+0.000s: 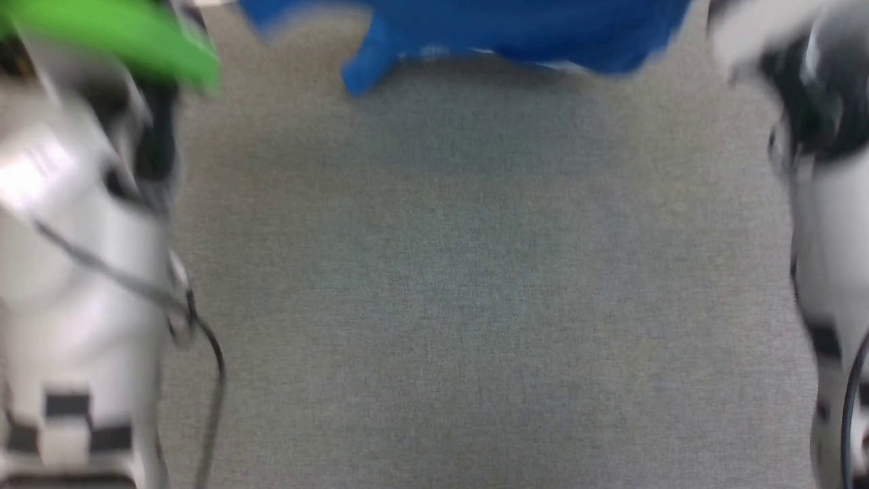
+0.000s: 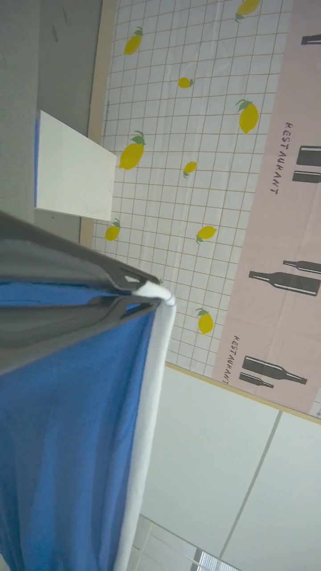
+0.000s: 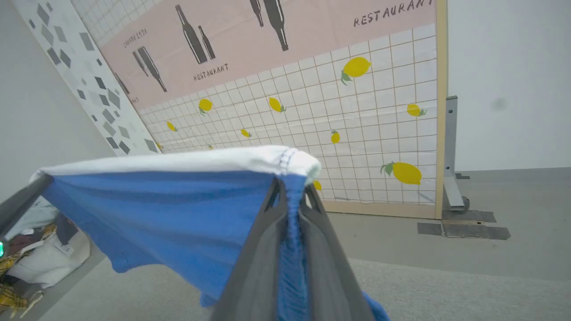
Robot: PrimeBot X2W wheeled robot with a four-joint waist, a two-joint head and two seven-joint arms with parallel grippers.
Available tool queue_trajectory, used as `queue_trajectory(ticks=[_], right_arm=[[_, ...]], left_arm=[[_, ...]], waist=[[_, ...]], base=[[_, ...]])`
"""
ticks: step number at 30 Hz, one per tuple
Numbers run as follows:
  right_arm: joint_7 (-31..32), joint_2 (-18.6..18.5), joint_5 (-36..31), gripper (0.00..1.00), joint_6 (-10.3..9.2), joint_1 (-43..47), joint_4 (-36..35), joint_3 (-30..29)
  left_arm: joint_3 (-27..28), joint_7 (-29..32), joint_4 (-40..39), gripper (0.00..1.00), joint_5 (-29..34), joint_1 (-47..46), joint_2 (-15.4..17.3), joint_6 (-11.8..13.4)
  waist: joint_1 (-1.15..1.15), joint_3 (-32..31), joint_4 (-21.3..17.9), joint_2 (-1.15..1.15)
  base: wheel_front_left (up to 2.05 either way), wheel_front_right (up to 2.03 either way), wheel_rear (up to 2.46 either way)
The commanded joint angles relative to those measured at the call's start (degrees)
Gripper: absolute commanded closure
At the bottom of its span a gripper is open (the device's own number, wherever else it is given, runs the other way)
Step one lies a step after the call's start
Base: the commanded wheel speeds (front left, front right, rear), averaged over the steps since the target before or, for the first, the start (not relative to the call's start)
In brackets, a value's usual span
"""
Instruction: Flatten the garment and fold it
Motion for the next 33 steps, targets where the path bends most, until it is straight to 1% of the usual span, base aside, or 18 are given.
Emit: queue_trajectory(ticks=[1,4,7,10,13,16,18,20,23,26,29,33], right_arm=[[-0.42,-1.18,1.85,1.00,-0.11,4.65,-2.33,0.28],[-0.44,-3.30,3.96,1.00,-0.11,14.44,-7.42,2.16],[0.00,-4.16,7.19,1.00,-0.11,25.07,-11.55,2.55],[0.47,-5.50,8.52,1.00,-0.11,35.35,-15.58,2.37],[1.65,-6.29,8.76,1.00,-0.11,44.05,-18.66,1.63],[4.63,-6.96,8.82,1.00,-0.11,52.56,-21.03,1.65],[6.52,-7.52,8.80,1.00,-0.11,57.37,-21.91,2.02],[8.86,-8.06,8.08,1.00,-0.11,61.30,-22.72,2.18],[12.02,-7.81,7.36,1.00,-0.11,65.93,-23.43,1.20],[17.56,-6.92,7.95,1.00,-0.11,69.84,-24.60,0.81],[22.22,-6.04,8.77,1.00,-0.11,71.88,-26.94,-0.32],[23.34,-4.91,6.93,1.00,-0.11,70.61,-29.95,-3.71]], left_arm=[[0.41,-0.57,-1.75,1.00,-0.62,5.00,0.02,0.61],[0.86,-1.27,-6.61,1.00,-1.95,15.42,-1.04,1.70],[0.62,-1.58,-11.60,1.00,-2.94,26.27,-2.39,2.99],[0.02,-0.66,-15.09,1.00,-4.10,36.44,-3.45,4.28],[-0.14,0.85,-16.62,1.00,-5.01,45.32,-3.73,5.91],[-0.68,3.13,-17.25,1.00,-5.78,53.71,-3.65,7.45],[-1.36,4.92,-17.81,1.00,-5.75,58.38,-3.65,8.97],[-1.70,6.85,-18.66,1.00,-6.22,62.32,-3.72,10.39],[-2.43,10.13,-20.15,1.00,-6.17,67.26,-3.14,12.65],[-2.98,13.90,-22.50,1.00,-6.69,71.02,-2.58,14.72],[-3.19,16.18,-25.48,1.00,-6.59,72.42,-1.69,15.92],[-3.31,17.22,-28.74,1.00,-5.68,69.06,-0.56,15.92]], waist=[[-0.01,-3.01,0.67,0.00],[-0.01,-5.58,0.59,0.00],[-0.01,-8.83,0.88,0.00],[-0.01,-11.68,1.36,0.00],[-0.01,-13.96,1.53,0.00],[-0.01,-15.66,1.72,0.00],[-0.01,-16.67,1.84,0.00],[-0.01,-17.41,1.86,0.00],[-0.01,-18.02,1.89,0.00],[-0.01,-18.08,2.01,0.00],[-0.01,-17.73,1.90,0.00],[-0.01,-16.54,1.70,0.00]], base=[[0.00,0.00,0.00],[0.00,0.00,0.00],[0.00,0.00,0.00],[0.00,0.00,0.00],[0.00,0.00,0.00],[0.00,0.00,0.00],[0.00,0.00,0.00],[0.00,0.00,0.00],[0.00,0.00,0.00],[0.00,0.00,0.00],[0.00,0.00,0.00],[0.00,0.00,0.00]])
